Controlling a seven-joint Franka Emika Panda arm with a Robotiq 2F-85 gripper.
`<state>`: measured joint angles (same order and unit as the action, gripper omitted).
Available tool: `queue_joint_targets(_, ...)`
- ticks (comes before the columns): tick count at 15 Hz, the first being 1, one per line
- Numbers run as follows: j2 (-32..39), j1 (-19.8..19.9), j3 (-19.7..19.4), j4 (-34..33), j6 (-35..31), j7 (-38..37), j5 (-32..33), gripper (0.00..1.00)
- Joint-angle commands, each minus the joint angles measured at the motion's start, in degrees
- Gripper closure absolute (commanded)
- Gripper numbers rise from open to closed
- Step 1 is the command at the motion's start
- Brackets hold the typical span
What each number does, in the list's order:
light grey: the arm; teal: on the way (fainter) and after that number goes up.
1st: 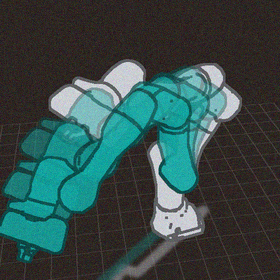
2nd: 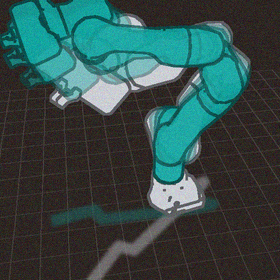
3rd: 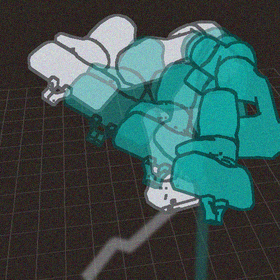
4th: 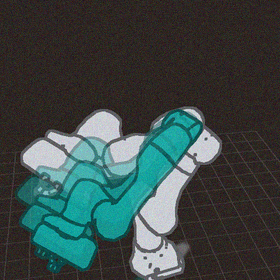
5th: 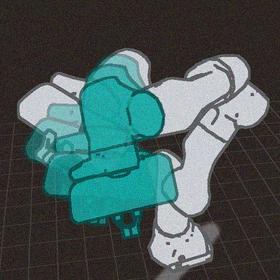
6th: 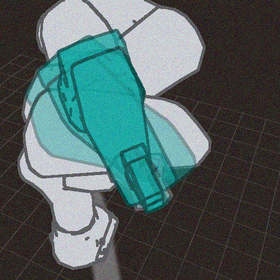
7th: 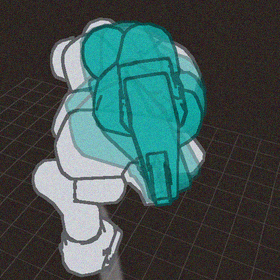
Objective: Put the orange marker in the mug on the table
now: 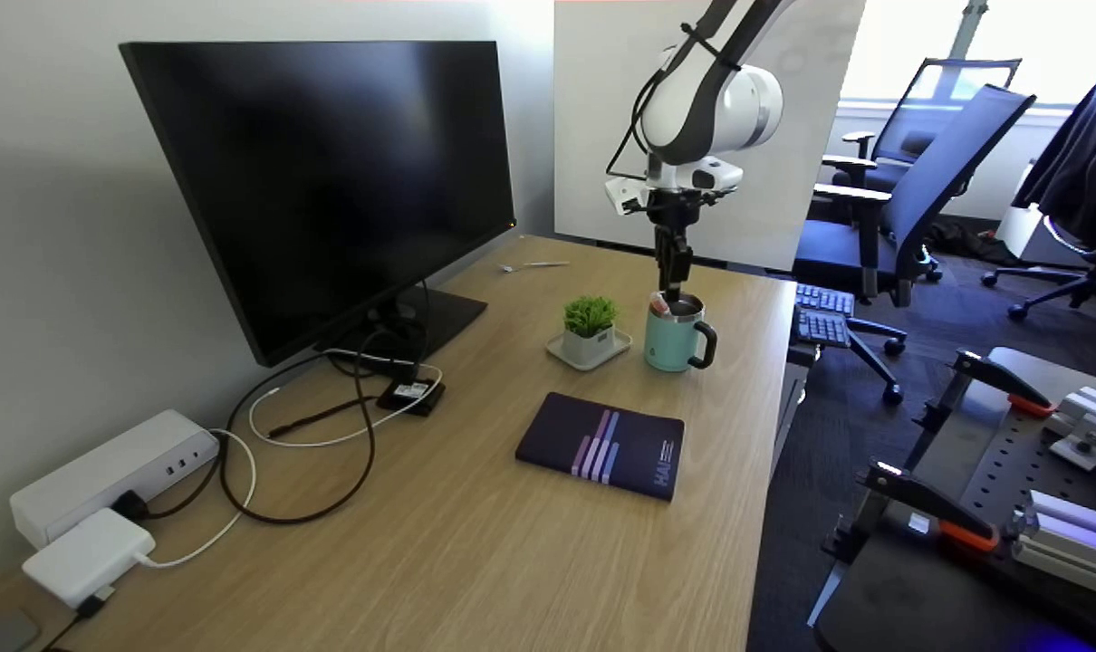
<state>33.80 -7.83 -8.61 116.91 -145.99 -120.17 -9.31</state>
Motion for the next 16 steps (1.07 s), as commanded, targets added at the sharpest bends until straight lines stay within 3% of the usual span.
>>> queue_joint_targets(1, 1.1, 0.7, 0.5, -1.8, 2.0, -1.0, 0.1, 0.54)
queue_joint_targets(16, 5.8, 2.1, 3.1, -3.1, -1.3, 0.2, -3.8, 0.63)
